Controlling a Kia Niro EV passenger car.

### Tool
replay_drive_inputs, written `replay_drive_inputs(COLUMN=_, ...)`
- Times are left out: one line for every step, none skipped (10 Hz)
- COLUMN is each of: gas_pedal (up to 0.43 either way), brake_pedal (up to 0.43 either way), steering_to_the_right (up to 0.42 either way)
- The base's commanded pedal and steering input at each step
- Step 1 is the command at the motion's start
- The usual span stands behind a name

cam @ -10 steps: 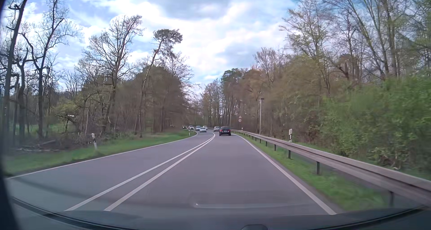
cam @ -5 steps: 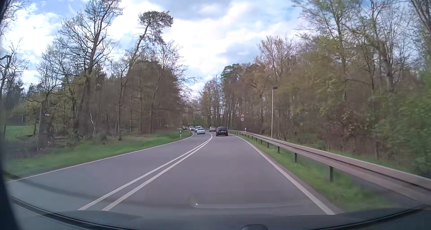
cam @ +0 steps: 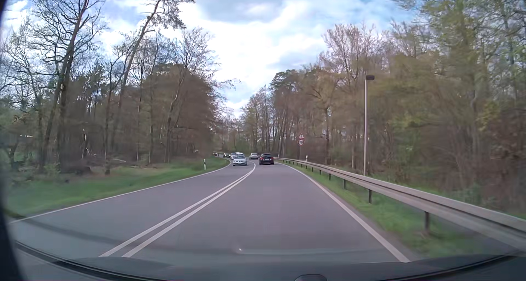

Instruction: Follow the waypoints while adhering to traffic rules and regulations

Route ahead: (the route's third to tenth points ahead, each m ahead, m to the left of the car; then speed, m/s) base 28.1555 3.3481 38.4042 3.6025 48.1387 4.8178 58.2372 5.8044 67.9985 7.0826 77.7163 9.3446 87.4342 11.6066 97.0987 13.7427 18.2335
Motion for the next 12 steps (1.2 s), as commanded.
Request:
replay_drive_inputs(gas_pedal=0.008, brake_pedal=0.000, steering_to_the_right=-0.006)
replay_drive_inputs(gas_pedal=0.008, brake_pedal=0.000, steering_to_the_right=-0.007)
replay_drive_inputs(gas_pedal=0.008, brake_pedal=0.000, steering_to_the_right=-0.007)
replay_drive_inputs(gas_pedal=0.008, brake_pedal=0.000, steering_to_the_right=-0.008)
replay_drive_inputs(gas_pedal=0.008, brake_pedal=0.000, steering_to_the_right=-0.008)
replay_drive_inputs(gas_pedal=0.008, brake_pedal=0.000, steering_to_the_right=-0.009)
replay_drive_inputs(gas_pedal=0.008, brake_pedal=0.000, steering_to_the_right=-0.010)
replay_drive_inputs(gas_pedal=0.008, brake_pedal=0.000, steering_to_the_right=-0.011)
replay_drive_inputs(gas_pedal=0.008, brake_pedal=0.000, steering_to_the_right=-0.011)
replay_drive_inputs(gas_pedal=0.008, brake_pedal=0.000, steering_to_the_right=-0.011)
replay_drive_inputs(gas_pedal=0.008, brake_pedal=0.000, steering_to_the_right=-0.011)
replay_drive_inputs(gas_pedal=0.008, brake_pedal=0.000, steering_to_the_right=-0.011)
